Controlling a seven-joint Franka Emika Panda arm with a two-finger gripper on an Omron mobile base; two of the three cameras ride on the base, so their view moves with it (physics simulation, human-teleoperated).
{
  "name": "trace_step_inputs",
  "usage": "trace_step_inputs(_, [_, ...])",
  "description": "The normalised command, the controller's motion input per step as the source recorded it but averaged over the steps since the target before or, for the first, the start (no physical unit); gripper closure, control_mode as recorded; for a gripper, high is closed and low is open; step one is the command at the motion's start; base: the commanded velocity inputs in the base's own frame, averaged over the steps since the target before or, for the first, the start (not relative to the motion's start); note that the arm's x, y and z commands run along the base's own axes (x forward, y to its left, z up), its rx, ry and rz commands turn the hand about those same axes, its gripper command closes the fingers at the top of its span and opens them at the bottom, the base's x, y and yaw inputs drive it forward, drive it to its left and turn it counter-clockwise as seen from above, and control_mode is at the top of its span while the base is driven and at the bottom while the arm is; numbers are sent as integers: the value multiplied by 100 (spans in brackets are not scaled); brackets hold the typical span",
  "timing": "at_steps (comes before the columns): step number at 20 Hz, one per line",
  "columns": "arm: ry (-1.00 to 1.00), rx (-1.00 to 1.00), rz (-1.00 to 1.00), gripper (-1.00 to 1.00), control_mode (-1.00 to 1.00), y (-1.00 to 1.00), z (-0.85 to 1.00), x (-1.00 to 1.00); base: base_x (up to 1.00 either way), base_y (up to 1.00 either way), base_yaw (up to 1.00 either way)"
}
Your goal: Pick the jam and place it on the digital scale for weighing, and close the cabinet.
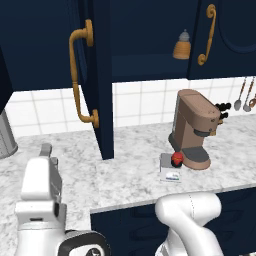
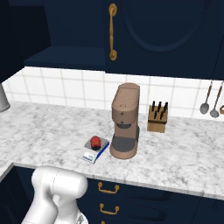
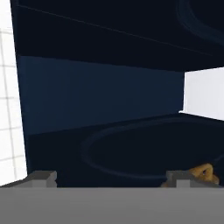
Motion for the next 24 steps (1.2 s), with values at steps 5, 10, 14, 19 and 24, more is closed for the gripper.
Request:
trace_step_inputs(5, [-11, 0, -8, -100, -100, 14, 14, 68, 0, 0, 0])
trace_step_inputs(10, [-7, 0, -5, -100, -100, 2, 29, 45, 0, 0, 0])
trace_step_inputs(14, [-22, 5, -1, -100, -100, -26, 50, 9, 0, 0, 0])
trace_step_inputs(19, [-14, 10, -1, -100, -100, -40, 39, 48, 0, 0, 0])
trace_step_inputs(24, [-7, 19, -3, -100, -100, -71, 44, 54, 0, 0, 0])
